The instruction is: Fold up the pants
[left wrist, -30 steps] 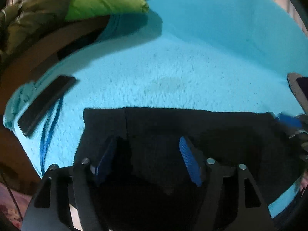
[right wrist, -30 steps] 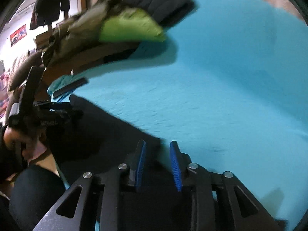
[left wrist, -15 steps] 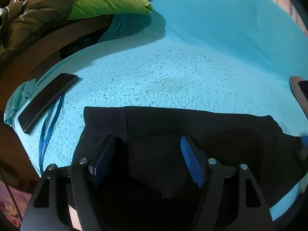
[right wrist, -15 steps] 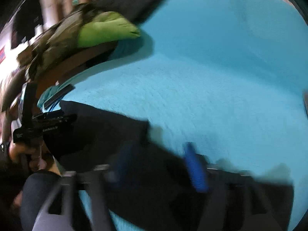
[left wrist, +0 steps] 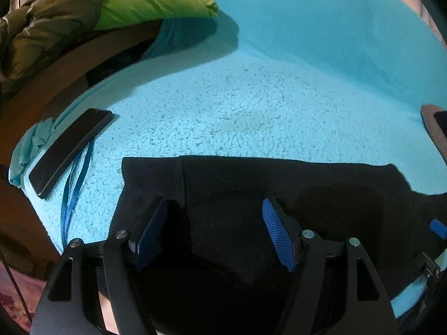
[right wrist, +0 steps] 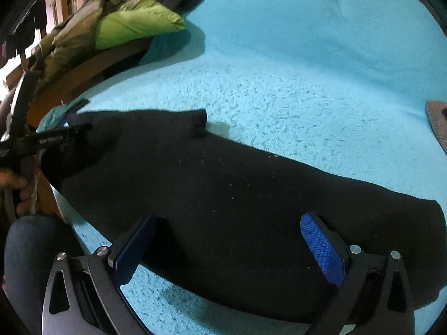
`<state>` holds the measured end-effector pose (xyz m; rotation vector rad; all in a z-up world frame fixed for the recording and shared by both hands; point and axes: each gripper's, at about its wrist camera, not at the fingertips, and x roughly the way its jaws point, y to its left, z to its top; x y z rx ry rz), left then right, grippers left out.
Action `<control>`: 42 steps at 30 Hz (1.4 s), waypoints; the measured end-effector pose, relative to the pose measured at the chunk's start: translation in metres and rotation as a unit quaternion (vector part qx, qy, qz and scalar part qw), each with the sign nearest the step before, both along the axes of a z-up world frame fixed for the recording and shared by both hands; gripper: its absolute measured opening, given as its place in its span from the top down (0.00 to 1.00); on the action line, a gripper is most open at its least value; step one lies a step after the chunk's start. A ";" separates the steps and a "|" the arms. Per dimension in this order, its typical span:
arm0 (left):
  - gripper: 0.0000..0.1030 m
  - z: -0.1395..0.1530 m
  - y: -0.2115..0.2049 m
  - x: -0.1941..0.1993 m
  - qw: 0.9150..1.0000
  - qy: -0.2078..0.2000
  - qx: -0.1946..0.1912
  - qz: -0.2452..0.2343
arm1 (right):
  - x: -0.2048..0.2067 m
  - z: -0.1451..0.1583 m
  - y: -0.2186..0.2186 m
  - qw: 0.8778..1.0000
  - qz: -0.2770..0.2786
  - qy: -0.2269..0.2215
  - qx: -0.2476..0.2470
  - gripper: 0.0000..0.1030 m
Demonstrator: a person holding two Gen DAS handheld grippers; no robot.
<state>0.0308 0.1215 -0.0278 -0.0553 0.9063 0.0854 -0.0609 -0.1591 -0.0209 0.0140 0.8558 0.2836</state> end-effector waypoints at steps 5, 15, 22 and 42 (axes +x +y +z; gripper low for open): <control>0.30 0.054 -0.023 -0.013 0.997 -0.050 -0.047 -0.034 | -0.005 0.023 -0.033 0.994 -0.098 -0.055 -0.005 0.06; 0.24 0.002 -0.132 -0.025 0.993 -0.029 -0.074 -0.093 | -0.001 0.010 -0.039 0.985 -0.153 0.014 -0.077 0.15; 0.01 -0.012 -0.153 -0.021 0.996 -0.054 -0.049 -0.056 | -0.011 -0.008 -0.053 0.991 -0.127 -0.010 -0.030 0.08; 0.00 -0.014 -0.155 -0.022 0.996 -0.061 -0.042 -0.055 | -0.118 -0.019 -0.269 0.804 -0.420 0.008 0.422 0.13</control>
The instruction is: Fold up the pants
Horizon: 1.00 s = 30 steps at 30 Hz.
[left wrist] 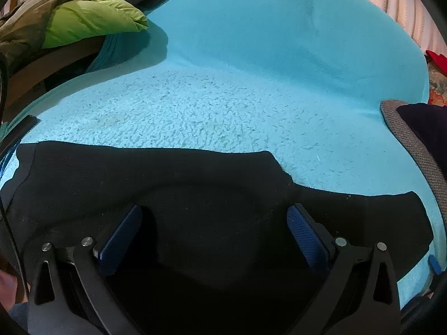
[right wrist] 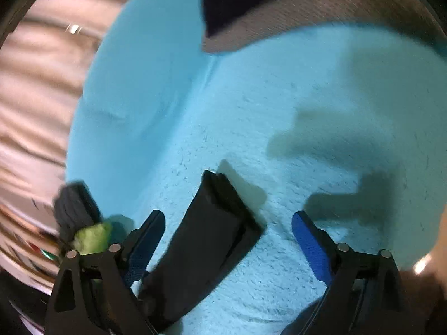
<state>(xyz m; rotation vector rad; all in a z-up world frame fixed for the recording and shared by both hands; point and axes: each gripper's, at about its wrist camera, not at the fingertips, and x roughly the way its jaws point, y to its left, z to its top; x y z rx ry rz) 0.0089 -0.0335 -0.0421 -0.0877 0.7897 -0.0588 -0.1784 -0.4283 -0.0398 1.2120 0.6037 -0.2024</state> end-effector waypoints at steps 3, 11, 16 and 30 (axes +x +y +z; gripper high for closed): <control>0.00 0.000 0.001 -0.001 1.000 0.001 -0.002 -0.001 | 0.009 -0.006 0.003 1.000 0.021 0.006 0.019 0.15; 0.00 0.000 0.000 0.000 1.000 0.005 -0.002 0.003 | 0.035 -0.017 0.007 0.993 0.092 -0.004 0.069 0.26; 0.00 0.001 0.001 0.000 1.000 0.004 -0.004 0.002 | 0.047 -0.012 0.003 0.994 0.101 0.035 0.035 0.49; 0.00 -0.001 -0.001 -0.001 1.000 0.003 0.008 0.001 | 0.045 0.003 0.019 0.985 0.115 0.095 -0.082 0.77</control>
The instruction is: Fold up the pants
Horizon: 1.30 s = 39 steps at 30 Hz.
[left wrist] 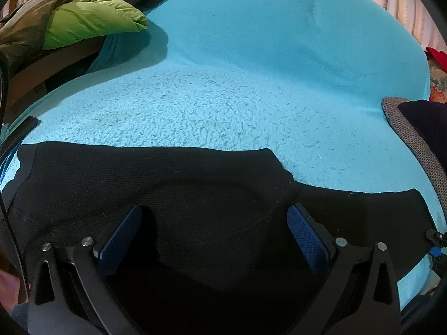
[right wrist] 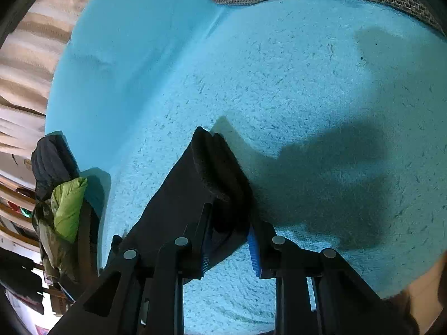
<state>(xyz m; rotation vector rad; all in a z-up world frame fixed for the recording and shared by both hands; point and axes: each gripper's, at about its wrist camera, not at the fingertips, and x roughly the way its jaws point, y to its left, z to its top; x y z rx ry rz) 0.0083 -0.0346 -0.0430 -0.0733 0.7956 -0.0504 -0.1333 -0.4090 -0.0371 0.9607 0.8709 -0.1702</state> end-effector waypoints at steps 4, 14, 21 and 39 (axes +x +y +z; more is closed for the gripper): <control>0.00 0.000 0.001 0.000 1.000 0.001 -0.001 -0.001 | 0.006 0.007 0.011 0.999 0.013 0.009 -0.046 0.77; 0.00 -0.001 -0.001 0.000 1.000 0.000 0.003 -0.002 | 0.030 0.044 0.057 0.962 0.102 0.049 -0.249 0.92; 0.00 -0.002 -0.002 0.001 1.000 -0.001 0.006 0.000 | 0.034 0.041 0.083 0.920 0.183 0.067 -0.341 0.92; 0.00 -0.003 -0.004 0.002 1.000 -0.004 0.021 0.005 | 0.035 0.040 0.097 0.905 0.169 0.078 -0.383 0.92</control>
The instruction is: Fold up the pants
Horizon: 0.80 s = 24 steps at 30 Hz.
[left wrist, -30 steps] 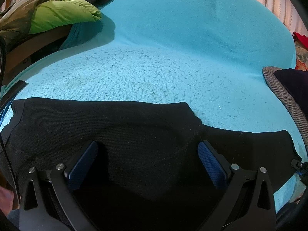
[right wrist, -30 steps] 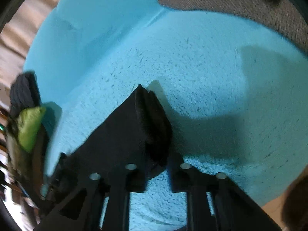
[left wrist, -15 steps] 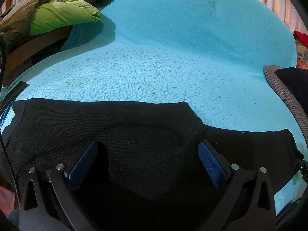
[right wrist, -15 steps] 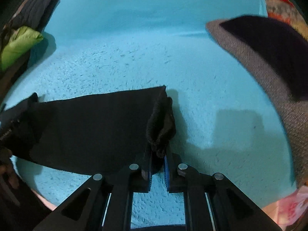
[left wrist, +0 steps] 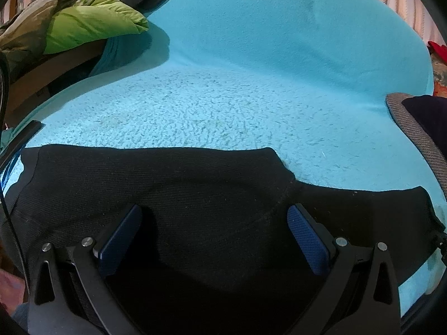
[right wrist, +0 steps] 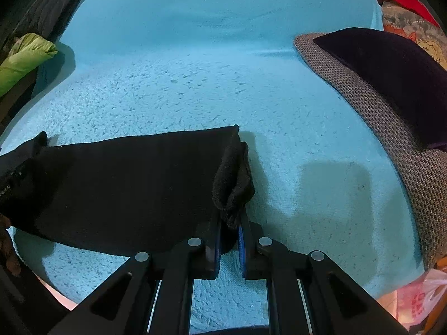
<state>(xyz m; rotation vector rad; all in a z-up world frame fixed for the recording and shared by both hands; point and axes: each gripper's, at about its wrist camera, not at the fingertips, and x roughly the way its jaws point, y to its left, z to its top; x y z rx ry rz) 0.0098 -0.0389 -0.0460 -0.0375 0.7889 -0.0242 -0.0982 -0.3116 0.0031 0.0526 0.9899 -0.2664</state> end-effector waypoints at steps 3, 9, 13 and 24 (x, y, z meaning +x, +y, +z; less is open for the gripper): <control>0.00 -0.001 0.000 -0.001 1.000 -0.004 0.003 0.000 | 0.001 0.000 0.003 1.000 0.000 0.001 -0.006 0.92; 0.00 -0.002 -0.001 -0.002 1.000 -0.010 0.006 -0.001 | 0.002 -0.001 0.006 1.000 0.000 0.001 -0.011 0.92; 0.00 -0.002 0.000 -0.002 1.000 -0.011 0.006 -0.001 | 0.002 0.000 0.007 1.000 0.001 0.001 -0.018 0.92; 0.00 -0.002 0.000 -0.002 1.000 -0.011 0.007 -0.001 | 0.001 0.002 0.010 0.999 -0.006 -0.003 -0.038 0.81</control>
